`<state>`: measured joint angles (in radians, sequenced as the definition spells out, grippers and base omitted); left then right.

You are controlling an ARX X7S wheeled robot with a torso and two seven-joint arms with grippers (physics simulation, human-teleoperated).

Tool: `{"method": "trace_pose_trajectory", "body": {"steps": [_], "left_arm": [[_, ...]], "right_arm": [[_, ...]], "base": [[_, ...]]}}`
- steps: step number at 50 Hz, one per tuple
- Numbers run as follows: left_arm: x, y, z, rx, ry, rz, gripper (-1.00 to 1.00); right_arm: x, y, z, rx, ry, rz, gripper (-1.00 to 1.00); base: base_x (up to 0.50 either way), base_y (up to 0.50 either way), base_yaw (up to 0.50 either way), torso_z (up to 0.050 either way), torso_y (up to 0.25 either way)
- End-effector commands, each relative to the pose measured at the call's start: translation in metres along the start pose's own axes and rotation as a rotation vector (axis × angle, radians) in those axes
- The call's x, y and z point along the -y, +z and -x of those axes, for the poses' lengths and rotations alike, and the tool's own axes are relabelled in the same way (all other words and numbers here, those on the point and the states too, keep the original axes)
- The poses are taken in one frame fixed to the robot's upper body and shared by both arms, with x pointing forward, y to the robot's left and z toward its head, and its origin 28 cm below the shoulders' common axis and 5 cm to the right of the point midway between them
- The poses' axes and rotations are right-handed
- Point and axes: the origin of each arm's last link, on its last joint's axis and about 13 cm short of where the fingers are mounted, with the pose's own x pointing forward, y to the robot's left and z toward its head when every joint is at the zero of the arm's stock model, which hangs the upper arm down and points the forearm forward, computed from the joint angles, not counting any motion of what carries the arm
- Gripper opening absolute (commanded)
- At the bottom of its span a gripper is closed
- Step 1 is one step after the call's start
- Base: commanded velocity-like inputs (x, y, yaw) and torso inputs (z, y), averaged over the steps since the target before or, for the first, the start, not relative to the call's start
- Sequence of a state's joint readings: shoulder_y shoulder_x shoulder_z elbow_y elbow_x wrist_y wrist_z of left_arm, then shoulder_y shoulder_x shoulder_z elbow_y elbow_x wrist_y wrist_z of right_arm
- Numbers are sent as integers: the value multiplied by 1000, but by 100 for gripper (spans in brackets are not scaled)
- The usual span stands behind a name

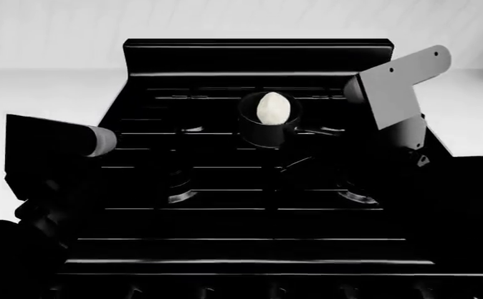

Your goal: Frozen meat rests on a plate on the counter. Retrieve the meat and place it in a pot on a burner. Then turn the burner on.

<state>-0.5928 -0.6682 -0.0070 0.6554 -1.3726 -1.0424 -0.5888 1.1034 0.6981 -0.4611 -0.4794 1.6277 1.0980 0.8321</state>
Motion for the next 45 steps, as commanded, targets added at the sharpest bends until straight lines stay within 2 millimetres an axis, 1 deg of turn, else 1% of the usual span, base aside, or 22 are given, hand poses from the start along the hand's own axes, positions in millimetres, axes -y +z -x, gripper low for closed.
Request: {"method": "trace_pose_trajectory", "body": {"steps": [1, 23, 35, 37, 41, 45], "left_arm": [[0, 0, 0, -1, -1, -1, 100], [1, -6, -3, -6, -9, -3, 100], [2, -13, -3, 12, -2, 2, 100], [1, -16, -4, 33, 28, -15, 100], [0, -32, -5, 73, 94, -88, 100], [0, -37, -2, 127, 98, -70, 100]], "right_arm": [[0, -1, 1, 10, -3, -8, 100], [1, -3, -3, 10, -6, -19, 100], [2, -5, -1, 20, -39, -14, 100], [2, -8, 0, 27, -61, -3, 100], [-1, -14, 5, 56, -101, 31, 100], [-4, -21, 11, 73, -119, 45, 100]], "base": [[-500, 0, 0, 0, 0], [-494, 0, 0, 0, 0], [-13, 0, 0, 0, 0], [0, 0, 0, 0, 0], [0, 0, 0, 0, 0], [0, 0, 0, 0, 0]]}}
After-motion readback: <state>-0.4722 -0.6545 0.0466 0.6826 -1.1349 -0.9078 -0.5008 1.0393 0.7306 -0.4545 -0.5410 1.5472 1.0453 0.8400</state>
